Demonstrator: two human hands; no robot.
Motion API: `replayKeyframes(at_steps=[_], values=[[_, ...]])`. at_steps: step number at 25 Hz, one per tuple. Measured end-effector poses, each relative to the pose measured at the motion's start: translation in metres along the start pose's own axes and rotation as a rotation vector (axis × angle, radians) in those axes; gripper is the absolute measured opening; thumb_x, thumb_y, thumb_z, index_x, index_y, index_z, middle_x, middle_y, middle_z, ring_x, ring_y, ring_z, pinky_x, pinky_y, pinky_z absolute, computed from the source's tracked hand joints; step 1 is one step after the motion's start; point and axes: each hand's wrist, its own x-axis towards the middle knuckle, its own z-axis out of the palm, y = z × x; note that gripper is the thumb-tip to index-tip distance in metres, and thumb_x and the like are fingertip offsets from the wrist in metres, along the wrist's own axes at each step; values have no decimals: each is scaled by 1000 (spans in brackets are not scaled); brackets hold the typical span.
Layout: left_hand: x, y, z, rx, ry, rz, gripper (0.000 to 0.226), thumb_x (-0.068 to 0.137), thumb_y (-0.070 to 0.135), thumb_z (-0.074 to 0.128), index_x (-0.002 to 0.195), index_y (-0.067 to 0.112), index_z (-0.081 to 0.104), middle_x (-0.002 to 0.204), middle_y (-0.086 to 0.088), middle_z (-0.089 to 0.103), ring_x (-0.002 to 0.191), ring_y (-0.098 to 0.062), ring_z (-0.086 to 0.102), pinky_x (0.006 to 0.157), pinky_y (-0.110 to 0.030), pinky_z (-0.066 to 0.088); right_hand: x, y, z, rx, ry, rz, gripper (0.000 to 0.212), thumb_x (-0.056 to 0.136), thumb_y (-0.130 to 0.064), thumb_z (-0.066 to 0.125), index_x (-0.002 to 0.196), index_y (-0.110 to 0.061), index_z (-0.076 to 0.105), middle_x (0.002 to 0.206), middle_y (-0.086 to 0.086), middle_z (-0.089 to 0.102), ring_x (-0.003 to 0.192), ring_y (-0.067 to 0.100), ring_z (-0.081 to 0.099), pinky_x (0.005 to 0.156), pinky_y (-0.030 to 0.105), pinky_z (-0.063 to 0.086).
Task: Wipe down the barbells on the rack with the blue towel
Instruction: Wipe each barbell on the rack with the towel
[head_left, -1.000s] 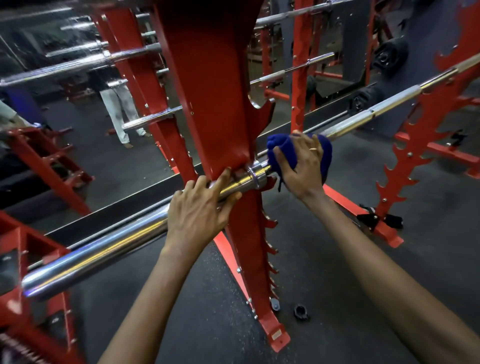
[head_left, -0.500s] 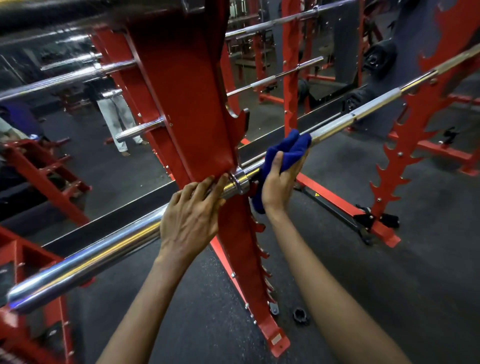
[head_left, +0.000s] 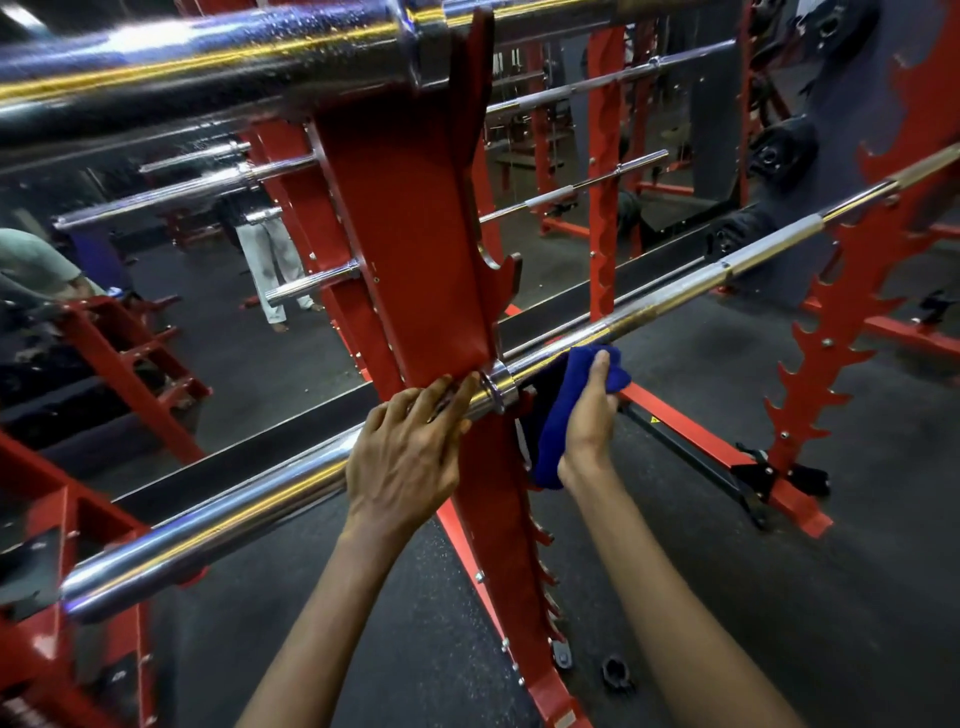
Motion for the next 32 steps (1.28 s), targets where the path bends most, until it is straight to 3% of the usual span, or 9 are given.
replayKeyframes(at_steps=[3, 6, 10, 14, 15, 19, 23, 27, 32], values=[[0, 0, 1, 26, 19, -34, 52, 103, 52, 46, 152, 34, 44, 141, -3, 57, 119, -24, 56, 91, -39, 46, -11, 7, 6, -414, -40, -559, 51, 95, -70, 47, 134, -38, 46, 122, 9, 60, 107, 27, 61, 98, 48, 49], [-2, 2, 4, 60, 34, -26, 55, 102, 55, 46, 152, 34, 43, 138, -8, 53, 116, -28, 54, 90, -41, 47, 22, -17, 3, -865, -190, -899, 46, 100, -51, 57, 136, -23, 52, 132, 1, 57, 126, 18, 51, 112, 47, 36], [-2, -1, 4, 77, 45, -23, 53, 103, 51, 43, 153, 32, 42, 129, -10, 57, 107, -28, 55, 84, -40, 45, 69, -60, -13, -945, -69, -885, 55, 99, -45, 62, 146, -20, 47, 137, 3, 59, 133, 23, 50, 117, 56, 31], [-2, 3, 5, 58, 38, -44, 55, 102, 51, 45, 152, 31, 43, 128, -11, 57, 109, -28, 54, 86, -40, 46, 53, -50, -19, -1247, -574, -1001, 50, 105, -45, 44, 153, -33, 37, 157, -12, 41, 154, 8, 18, 126, 42, 2], [-2, 3, 4, 49, 30, -45, 54, 101, 51, 45, 152, 31, 44, 129, -10, 57, 111, -28, 54, 87, -40, 45, 62, -56, -25, -1244, -618, -1015, 49, 106, -40, 43, 154, -33, 37, 157, -13, 42, 153, 7, 19, 126, 40, 4], [3, 12, -7, -70, -25, -137, 53, 100, 58, 40, 146, 33, 52, 136, -3, 55, 121, -26, 50, 95, -39, 41, 76, -62, -17, -1195, -332, -1018, 39, 104, -42, 43, 136, -25, 57, 131, -1, 65, 132, 21, 52, 114, 42, 25], [15, 43, -4, -131, -133, -199, 71, 96, 65, 37, 152, 21, 41, 147, -3, 50, 137, -27, 39, 112, -43, 27, 70, -46, -13, -1186, -467, -1266, 35, 105, -44, 47, 123, -19, 64, 114, 0, 71, 107, 17, 62, 104, 35, 33], [14, 44, 6, -80, -93, -162, 72, 98, 57, 42, 154, 10, 38, 153, -12, 47, 144, -29, 38, 118, -43, 22, 89, -55, -23, -1009, -19, -1078, 26, 105, -40, 50, 104, -18, 64, 101, 1, 68, 102, 23, 61, 98, 34, 33], [40, 60, 13, -75, -96, -37, 72, 97, 44, 53, 155, 6, 34, 163, -13, 31, 148, -27, 35, 116, -44, 35, 96, -65, -25, -1305, -356, -1214, 41, 103, -47, 41, 115, -15, 64, 106, 5, 69, 104, 26, 61, 100, 42, 38]])
